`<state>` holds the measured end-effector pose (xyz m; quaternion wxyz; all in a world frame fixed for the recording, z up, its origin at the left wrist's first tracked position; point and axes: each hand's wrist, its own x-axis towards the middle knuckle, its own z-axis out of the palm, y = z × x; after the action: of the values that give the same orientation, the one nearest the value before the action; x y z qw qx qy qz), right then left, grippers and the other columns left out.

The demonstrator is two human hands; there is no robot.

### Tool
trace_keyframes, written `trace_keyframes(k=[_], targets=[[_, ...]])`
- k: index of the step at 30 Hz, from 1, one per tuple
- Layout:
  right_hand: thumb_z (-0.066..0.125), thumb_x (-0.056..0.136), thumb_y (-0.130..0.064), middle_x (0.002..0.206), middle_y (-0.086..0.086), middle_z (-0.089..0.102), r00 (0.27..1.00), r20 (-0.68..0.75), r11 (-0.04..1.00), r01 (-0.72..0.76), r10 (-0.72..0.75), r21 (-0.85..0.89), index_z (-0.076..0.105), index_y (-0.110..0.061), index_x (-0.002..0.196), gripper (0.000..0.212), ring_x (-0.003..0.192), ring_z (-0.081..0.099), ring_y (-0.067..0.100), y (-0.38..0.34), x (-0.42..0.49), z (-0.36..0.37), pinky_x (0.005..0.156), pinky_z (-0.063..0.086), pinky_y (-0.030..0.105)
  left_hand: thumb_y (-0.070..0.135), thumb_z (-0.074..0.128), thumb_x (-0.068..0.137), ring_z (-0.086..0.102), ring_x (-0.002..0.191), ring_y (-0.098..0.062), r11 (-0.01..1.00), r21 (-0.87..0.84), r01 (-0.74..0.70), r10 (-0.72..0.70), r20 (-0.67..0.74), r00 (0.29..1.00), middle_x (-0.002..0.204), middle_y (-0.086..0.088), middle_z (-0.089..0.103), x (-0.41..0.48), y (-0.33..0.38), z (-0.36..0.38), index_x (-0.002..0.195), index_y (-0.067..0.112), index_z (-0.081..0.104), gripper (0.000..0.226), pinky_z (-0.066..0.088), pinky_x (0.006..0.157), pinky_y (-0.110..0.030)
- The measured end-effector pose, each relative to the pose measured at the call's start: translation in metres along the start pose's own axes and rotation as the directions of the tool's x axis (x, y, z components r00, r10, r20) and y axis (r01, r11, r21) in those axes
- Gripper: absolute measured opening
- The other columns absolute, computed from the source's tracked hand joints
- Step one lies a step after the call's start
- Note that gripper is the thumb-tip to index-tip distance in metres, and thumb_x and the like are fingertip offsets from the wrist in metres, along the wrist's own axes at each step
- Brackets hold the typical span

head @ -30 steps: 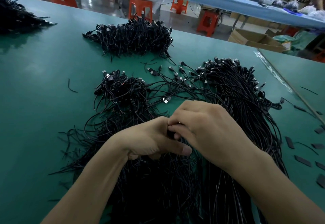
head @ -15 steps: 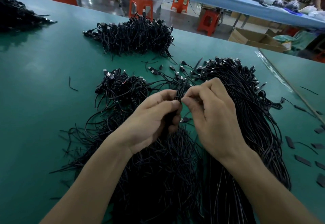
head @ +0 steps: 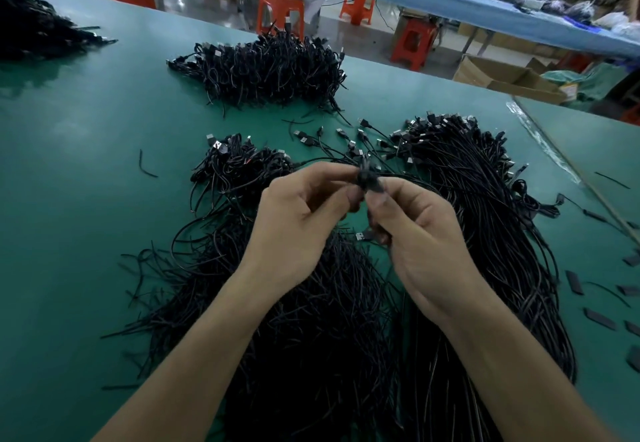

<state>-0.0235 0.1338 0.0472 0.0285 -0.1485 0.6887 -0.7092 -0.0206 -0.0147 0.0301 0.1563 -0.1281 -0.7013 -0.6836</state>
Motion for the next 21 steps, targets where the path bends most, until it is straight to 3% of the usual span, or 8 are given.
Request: trace_keyframes(k=[4,6,8,11,13,16,18,21], targets=[[0.063,0.094,-0.014,0.075,-0.013,0.064,1.0,0.017,0.97,0.008,-0.004,-0.243,0.069,-0.016,0.086,0.01,0.074,0.057,0.001,0.0,0.002,-0.004,0.075,0.051,0.026,0.003,0.044,0.093,0.07,0.106,-0.016,0.968,-0.25,0.036,-0.026,0.045,0.999,0.104,0.0,0.077,0.002,0.002,-0.001,0.106,0.019,0.072,0.035,0.054,0.09,-0.026],[0.065,0.093,-0.016,0.077,-0.01,0.068,1.0,0.0,0.969,0.0,0.0,-0.248,0.07,-0.019,0.088,0.008,0.078,0.06,0.001,-0.002,0.002,-0.004,0.076,0.051,0.022,0.011,0.046,0.093,0.07,0.107,-0.022,0.941,-0.339,0.012,0.005,0.052,0.999,0.103,-0.004,0.076,0.0,0.003,0.0,0.107,0.018,0.068,0.027,0.052,0.09,-0.028],[0.067,0.086,-0.027,0.079,-0.005,0.071,1.0,-0.013,0.972,-0.015,0.012,-0.236,0.072,-0.022,0.088,0.007,0.078,0.063,0.003,-0.003,0.003,-0.004,0.073,0.053,0.021,0.019,0.048,0.095,0.071,0.097,-0.016,0.929,-0.37,-0.025,0.054,0.069,0.996,0.094,0.0,0.076,-0.002,0.006,0.001,0.109,0.018,0.064,0.02,0.05,0.085,-0.021],[0.065,0.093,-0.02,0.072,-0.008,0.066,0.997,-0.076,0.968,-0.049,0.031,-0.245,0.071,-0.017,0.083,0.012,0.072,0.059,0.003,-0.001,0.005,-0.008,0.07,0.051,0.023,0.012,0.053,0.099,0.072,0.082,-0.011,0.967,-0.235,-0.099,0.122,0.085,0.989,0.083,0.002,0.076,-0.005,0.005,0.005,0.103,0.014,0.064,0.012,0.05,0.08,-0.016],[0.061,0.097,-0.015,0.075,-0.005,0.067,0.992,-0.125,0.97,-0.036,0.006,-0.238,0.07,-0.013,0.085,0.015,0.074,0.061,0.006,0.0,0.006,-0.008,0.073,0.053,0.026,0.009,0.064,0.095,0.073,0.08,-0.012,0.99,-0.114,-0.084,0.094,0.08,0.992,0.083,0.002,0.076,-0.007,0.001,0.006,0.097,0.018,0.066,0.01,0.054,0.075,-0.019],[0.06,0.097,-0.013,0.066,-0.015,0.064,0.98,-0.183,0.976,0.04,-0.08,-0.214,0.069,-0.015,0.083,0.017,0.065,0.056,-0.002,-0.003,0.006,-0.008,0.063,0.048,0.015,0.018,0.075,0.089,0.069,0.071,-0.018,0.998,0.057,-0.031,0.025,0.102,0.994,0.082,0.008,0.074,-0.009,-0.004,0.009,0.092,0.023,0.068,0.009,0.056,0.067,-0.03],[0.06,0.096,-0.013,0.063,-0.017,0.061,0.975,-0.172,0.972,0.107,-0.144,-0.21,0.067,-0.015,0.083,0.015,0.061,0.053,-0.003,-0.007,0.006,-0.008,0.06,0.045,0.012,0.023,0.072,0.092,0.067,0.069,-0.012,0.992,0.125,-0.027,0.014,0.11,0.994,0.08,0.012,0.073,-0.009,-0.008,0.009,0.095,0.023,0.073,0.004,0.052,0.063,-0.026],[0.063,0.092,-0.022,0.079,-0.007,0.07,0.98,-0.101,0.965,0.149,-0.174,-0.216,0.069,-0.013,0.087,0.012,0.076,0.064,0.007,-0.008,0.003,-0.007,0.073,0.052,0.022,0.034,0.052,0.098,0.058,0.062,-0.028,0.994,0.11,0.019,-0.028,0.079,0.996,0.071,-0.004,0.066,-0.007,-0.008,0.008,0.101,0.031,0.075,0.023,0.047,0.053,-0.046]])
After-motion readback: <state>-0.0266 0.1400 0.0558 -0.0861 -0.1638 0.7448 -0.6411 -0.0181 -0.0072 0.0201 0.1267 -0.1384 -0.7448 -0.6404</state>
